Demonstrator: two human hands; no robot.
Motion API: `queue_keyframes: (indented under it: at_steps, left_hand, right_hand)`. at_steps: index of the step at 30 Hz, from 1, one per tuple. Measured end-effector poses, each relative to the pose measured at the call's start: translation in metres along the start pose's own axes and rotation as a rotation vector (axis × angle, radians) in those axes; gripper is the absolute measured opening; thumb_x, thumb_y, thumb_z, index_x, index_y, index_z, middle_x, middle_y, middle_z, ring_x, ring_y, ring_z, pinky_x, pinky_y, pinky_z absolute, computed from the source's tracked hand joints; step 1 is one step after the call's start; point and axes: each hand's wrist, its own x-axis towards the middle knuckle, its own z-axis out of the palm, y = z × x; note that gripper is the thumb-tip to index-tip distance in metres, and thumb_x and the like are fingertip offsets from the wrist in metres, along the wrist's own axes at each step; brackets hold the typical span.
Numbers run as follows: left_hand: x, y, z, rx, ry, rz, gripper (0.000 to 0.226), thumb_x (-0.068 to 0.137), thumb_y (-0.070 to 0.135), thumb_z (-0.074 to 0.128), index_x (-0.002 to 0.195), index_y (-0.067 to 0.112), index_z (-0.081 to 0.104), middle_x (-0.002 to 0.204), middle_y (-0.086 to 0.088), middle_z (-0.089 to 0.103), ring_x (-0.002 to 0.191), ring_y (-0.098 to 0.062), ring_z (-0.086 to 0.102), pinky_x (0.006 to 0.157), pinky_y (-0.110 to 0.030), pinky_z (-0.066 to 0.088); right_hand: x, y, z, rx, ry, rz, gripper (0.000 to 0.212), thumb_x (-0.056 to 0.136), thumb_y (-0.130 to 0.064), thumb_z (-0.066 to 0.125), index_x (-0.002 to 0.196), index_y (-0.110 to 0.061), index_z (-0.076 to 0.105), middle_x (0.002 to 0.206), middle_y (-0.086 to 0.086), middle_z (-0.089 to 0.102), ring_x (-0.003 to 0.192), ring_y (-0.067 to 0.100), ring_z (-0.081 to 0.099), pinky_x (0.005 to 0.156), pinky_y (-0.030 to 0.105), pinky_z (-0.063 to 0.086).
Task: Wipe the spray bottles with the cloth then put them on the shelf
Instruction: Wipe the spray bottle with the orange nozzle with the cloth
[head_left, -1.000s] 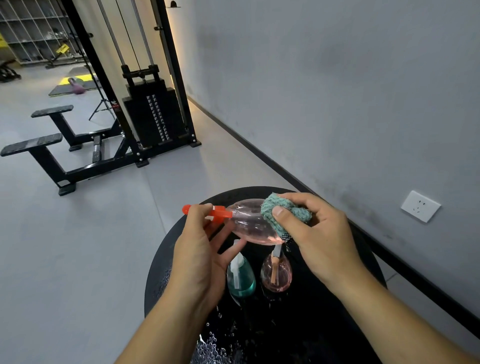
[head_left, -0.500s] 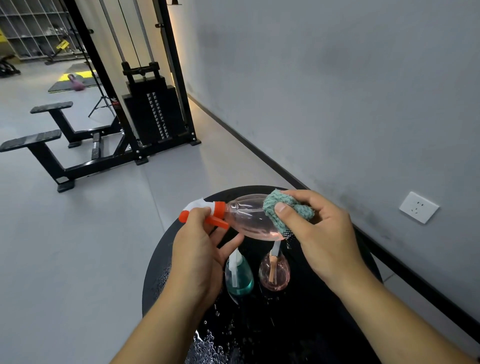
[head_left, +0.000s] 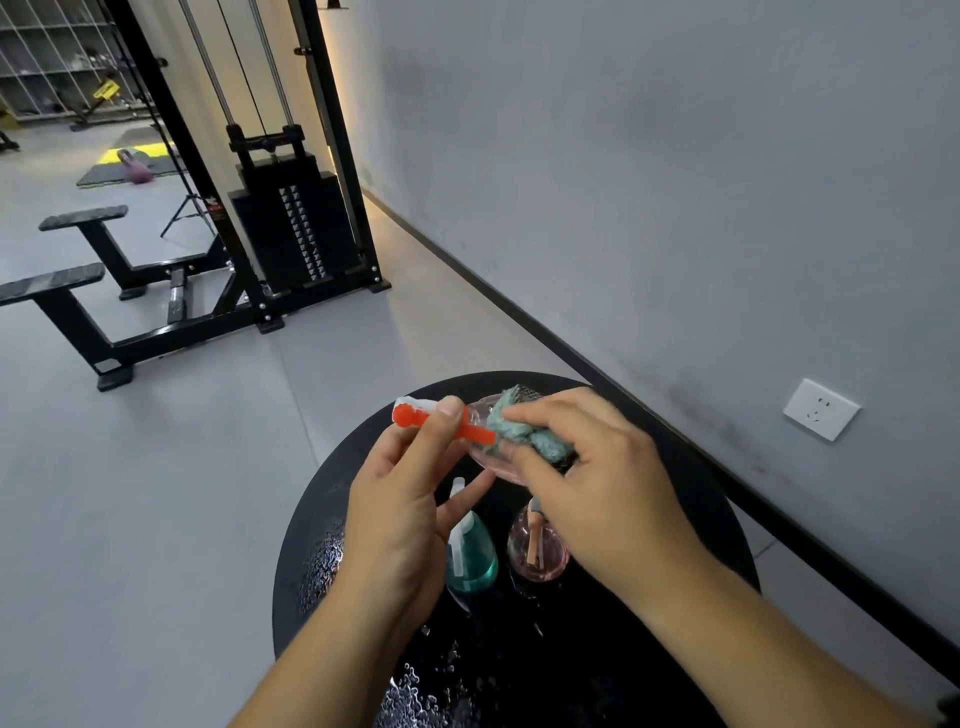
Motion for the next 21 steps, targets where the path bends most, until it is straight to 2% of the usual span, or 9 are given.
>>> queue_keyframes:
  at_steps: [2,3,5,7,11,12,14,17,21]
  left_hand:
    - [0.001,0.0,-0.001,-0.006,0.019,-0.013,0.031,0.087,0.034,0.079,0.111,0.015,0.073,0.121,-0.012,0.079,0.12,-0.027,0.075,0.1,-0.053,0.062]
    - [0.002,0.0,-0.001,-0.007,0.026,-0.013,0.031,0.087,0.034,0.08,0.111,0.015,0.073,0.122,-0.012,0.079,0.121,-0.028,0.074,0.101,-0.054,0.061]
    - [0.004,0.001,-0.002,0.001,0.025,-0.012,0.033,0.087,0.034,0.08,0.112,0.014,0.073,0.123,-0.011,0.079,0.121,-0.026,0.074,0.102,-0.054,0.061]
    - [0.002,0.0,0.0,0.021,-0.003,-0.02,0.036,0.089,0.032,0.079,0.116,0.009,0.074,0.122,-0.009,0.08,0.121,-0.023,0.074,0.104,-0.054,0.06]
    - [-0.001,-0.005,0.006,0.048,-0.066,-0.033,0.03,0.094,0.026,0.075,0.117,0.007,0.076,0.121,-0.008,0.08,0.122,-0.021,0.074,0.106,-0.055,0.058]
    - [-0.001,-0.005,0.006,0.049,-0.068,-0.034,0.031,0.094,0.026,0.075,0.118,0.007,0.075,0.122,-0.008,0.079,0.123,-0.021,0.073,0.106,-0.055,0.058]
    - [-0.001,-0.005,0.006,0.037,-0.063,-0.042,0.038,0.093,0.026,0.076,0.123,0.004,0.073,0.124,-0.008,0.079,0.124,-0.02,0.072,0.107,-0.055,0.057]
    - [0.0,-0.005,0.006,0.033,-0.07,-0.044,0.037,0.094,0.025,0.075,0.125,0.004,0.073,0.124,-0.007,0.079,0.123,-0.018,0.073,0.108,-0.055,0.056]
    - [0.0,-0.007,0.005,0.039,-0.064,-0.038,0.037,0.092,0.028,0.076,0.123,0.008,0.074,0.126,-0.007,0.078,0.125,-0.02,0.072,0.108,-0.055,0.056]
  right_hand:
    - [-0.001,0.0,0.001,-0.036,-0.015,-0.023,0.027,0.09,-0.023,0.078,0.115,-0.033,0.075,0.111,-0.021,0.059,0.103,0.005,0.064,0.083,0.023,0.056]
    - [0.0,0.001,0.0,-0.024,0.001,-0.004,0.026,0.09,-0.021,0.077,0.114,-0.032,0.075,0.11,-0.02,0.059,0.101,0.004,0.065,0.081,0.022,0.057]
    - [0.003,0.004,-0.004,0.036,0.05,0.067,0.023,0.09,-0.017,0.077,0.11,-0.029,0.076,0.107,-0.019,0.061,0.096,-0.002,0.065,0.074,0.009,0.053]
    - [0.004,0.005,-0.007,0.068,0.07,0.102,0.021,0.091,-0.016,0.076,0.109,-0.027,0.076,0.107,-0.02,0.063,0.1,-0.008,0.062,0.074,0.004,0.05]
    - [0.003,0.0,-0.004,0.045,-0.045,0.061,0.025,0.093,-0.023,0.075,0.116,-0.032,0.075,0.109,-0.024,0.059,0.097,0.001,0.065,0.077,0.018,0.058]
    - [0.004,0.001,-0.004,0.034,-0.038,0.062,0.024,0.093,-0.022,0.075,0.115,-0.032,0.075,0.109,-0.024,0.06,0.098,0.0,0.065,0.076,0.016,0.057]
    - [0.008,0.005,-0.009,0.049,0.022,0.114,0.021,0.092,-0.019,0.075,0.11,-0.031,0.076,0.107,-0.021,0.062,0.097,-0.008,0.063,0.069,0.008,0.054]
    - [0.009,0.008,-0.014,0.114,0.055,0.178,0.019,0.094,-0.017,0.074,0.109,-0.027,0.077,0.109,-0.016,0.064,0.089,-0.015,0.063,0.058,0.005,0.05]
    - [0.005,0.003,-0.008,0.061,-0.04,0.096,0.024,0.093,-0.02,0.075,0.114,-0.032,0.075,0.109,-0.024,0.061,0.103,-0.01,0.059,0.078,0.006,0.052]
